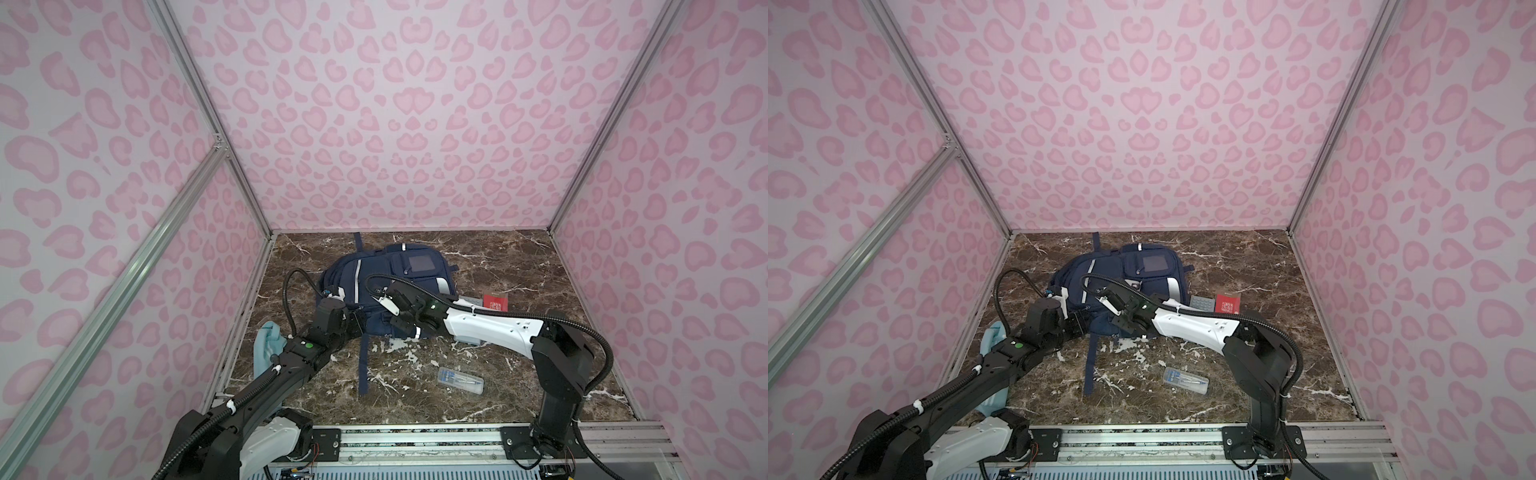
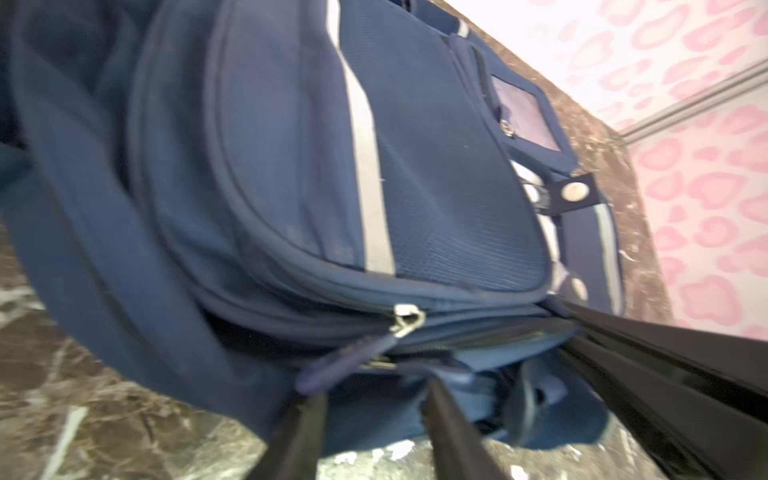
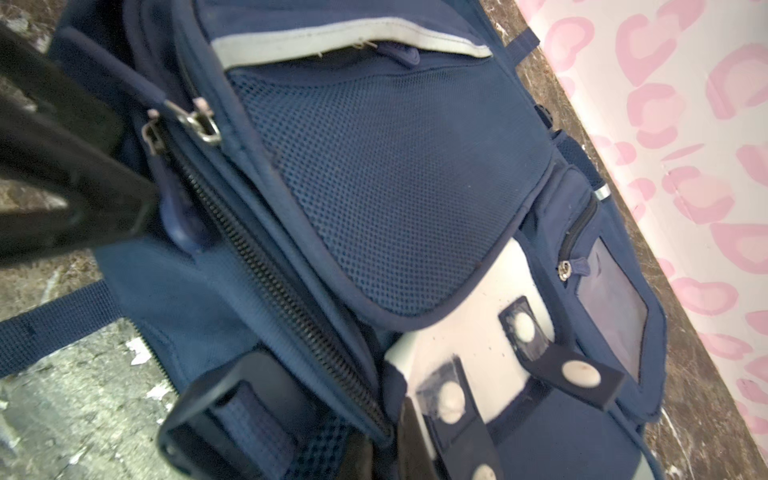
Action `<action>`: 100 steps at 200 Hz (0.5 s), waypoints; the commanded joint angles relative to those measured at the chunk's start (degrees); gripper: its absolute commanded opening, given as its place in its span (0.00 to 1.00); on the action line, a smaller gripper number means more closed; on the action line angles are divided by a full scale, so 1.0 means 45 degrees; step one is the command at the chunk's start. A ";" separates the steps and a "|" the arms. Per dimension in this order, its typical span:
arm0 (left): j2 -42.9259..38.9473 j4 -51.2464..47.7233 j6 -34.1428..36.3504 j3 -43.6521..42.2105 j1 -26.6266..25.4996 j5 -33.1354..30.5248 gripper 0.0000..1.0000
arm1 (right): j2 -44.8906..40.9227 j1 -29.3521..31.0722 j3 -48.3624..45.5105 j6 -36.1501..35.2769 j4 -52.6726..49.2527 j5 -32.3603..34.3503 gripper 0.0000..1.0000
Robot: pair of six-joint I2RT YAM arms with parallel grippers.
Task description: Pack the student bag
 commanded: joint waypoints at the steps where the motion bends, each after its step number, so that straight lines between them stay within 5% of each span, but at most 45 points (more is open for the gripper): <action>1: 0.0170 0.0503 -0.0447 0.0071 0.0017 0.0596 0.49 | 0.0075 0.0055 -0.0139 0.0394 0.0727 -0.0055 0.00; 59: 0.2129 0.1962 -0.1495 0.0136 0.0017 0.1581 0.53 | 0.0079 0.0258 -0.0329 0.0616 0.0944 -0.0105 0.00; 100: 0.2832 0.0715 -0.1342 0.0765 0.0017 0.0692 0.59 | 0.0153 0.0315 -0.0494 0.0645 0.1007 -0.0053 0.00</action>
